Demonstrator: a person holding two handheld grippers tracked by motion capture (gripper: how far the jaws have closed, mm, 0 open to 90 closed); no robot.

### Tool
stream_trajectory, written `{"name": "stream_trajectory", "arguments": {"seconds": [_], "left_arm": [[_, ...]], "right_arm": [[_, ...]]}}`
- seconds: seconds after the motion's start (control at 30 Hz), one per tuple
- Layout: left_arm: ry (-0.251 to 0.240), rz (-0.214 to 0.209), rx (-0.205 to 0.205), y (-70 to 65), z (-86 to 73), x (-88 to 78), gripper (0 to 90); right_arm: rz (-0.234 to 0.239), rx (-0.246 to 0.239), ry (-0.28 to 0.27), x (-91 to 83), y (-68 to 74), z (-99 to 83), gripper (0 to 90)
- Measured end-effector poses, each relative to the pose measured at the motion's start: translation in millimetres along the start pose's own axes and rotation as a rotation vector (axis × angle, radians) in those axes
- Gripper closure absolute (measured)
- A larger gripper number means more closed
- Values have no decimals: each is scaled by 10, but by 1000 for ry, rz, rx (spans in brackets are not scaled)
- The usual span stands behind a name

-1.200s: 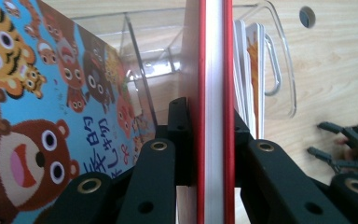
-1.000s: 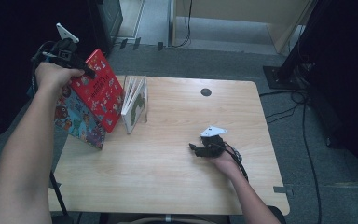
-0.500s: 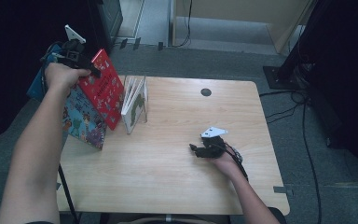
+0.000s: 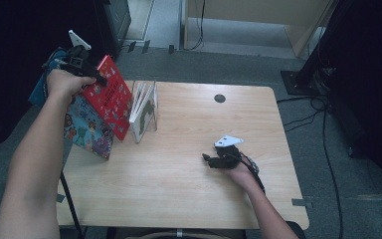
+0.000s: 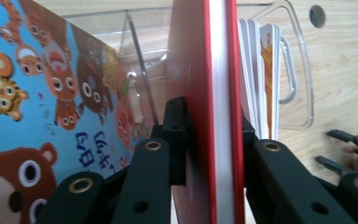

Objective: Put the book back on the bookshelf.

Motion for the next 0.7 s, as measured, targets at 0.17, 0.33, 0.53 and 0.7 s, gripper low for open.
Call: {"name": "stream_trajectory", "arguments": {"seconds": [0.17,0.33,0.53,0.7], "left_arm": [[26,-16,-9,-17,6,38,738],[-3,37,-23,12,29,15,783],[-39,28,-36,31,45,19,790],[-31,25,-33,32,37,33,784]], "right_arm": [[0,0,0,0,0,0,337],[0,0,0,0,-1,0,337],[1,-2,-1,-2,-1,-2,337],[1,-1,0,-2,-1,-2,337]]}}
Point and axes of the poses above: each handheld gripper's, and its own axes: x roughly forward along the jaws, z roughly out of its top, y roughly to its left, the point moved 6 cm from there along x, roughly forward along the jaws, and after that the axes turned 13 degrees about -x, right-handed, at the moved point
